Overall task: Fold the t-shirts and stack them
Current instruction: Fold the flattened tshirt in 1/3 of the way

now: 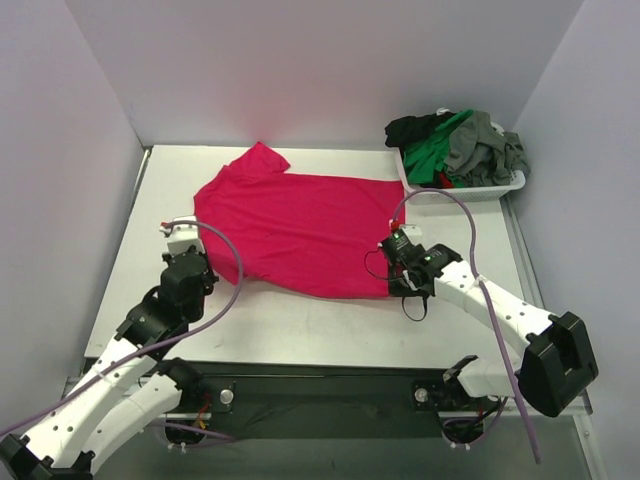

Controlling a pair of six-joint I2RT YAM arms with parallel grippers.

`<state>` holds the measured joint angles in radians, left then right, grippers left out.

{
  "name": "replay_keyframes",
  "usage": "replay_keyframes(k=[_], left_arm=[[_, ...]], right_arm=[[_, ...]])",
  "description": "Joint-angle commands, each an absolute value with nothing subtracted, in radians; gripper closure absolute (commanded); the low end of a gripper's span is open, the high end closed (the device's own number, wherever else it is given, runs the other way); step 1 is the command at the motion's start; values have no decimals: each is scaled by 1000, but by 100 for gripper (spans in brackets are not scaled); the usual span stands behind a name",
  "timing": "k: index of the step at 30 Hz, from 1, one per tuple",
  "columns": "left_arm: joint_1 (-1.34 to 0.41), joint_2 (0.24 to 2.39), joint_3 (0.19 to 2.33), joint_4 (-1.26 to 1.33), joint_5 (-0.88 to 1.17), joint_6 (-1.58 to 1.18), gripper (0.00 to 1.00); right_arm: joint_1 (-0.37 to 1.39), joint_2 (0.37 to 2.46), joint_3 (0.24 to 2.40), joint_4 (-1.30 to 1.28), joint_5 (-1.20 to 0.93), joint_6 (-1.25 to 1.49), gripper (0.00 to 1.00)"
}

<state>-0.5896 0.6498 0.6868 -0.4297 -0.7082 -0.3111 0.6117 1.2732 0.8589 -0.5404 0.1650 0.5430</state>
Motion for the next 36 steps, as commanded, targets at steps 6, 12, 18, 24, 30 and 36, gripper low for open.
replay_keyframes(k=[6,12,18,24,30,36], left_arm=[[-598,731,733,-358,-767,-278,100],[-476,853,768,-238,-648,-227,100],[-348,948,790,-121,-445,-186,100],[-275,1092,856,-35,-313,-156,100],[-212,1255,943,26,-258,-156,100],[-183,1383,1024,66,-227,-156,100]], right_arm=[[583,1305,939,-584,232,531,100],[506,1422,1063,-584,216,482,100],[427,1552,1184,-578,147,436,100],[364,1704,1321,-578,86,399,100],[313,1813,1436,-584,38,373,100],[253,1868,1505,-595,9,353,100]])
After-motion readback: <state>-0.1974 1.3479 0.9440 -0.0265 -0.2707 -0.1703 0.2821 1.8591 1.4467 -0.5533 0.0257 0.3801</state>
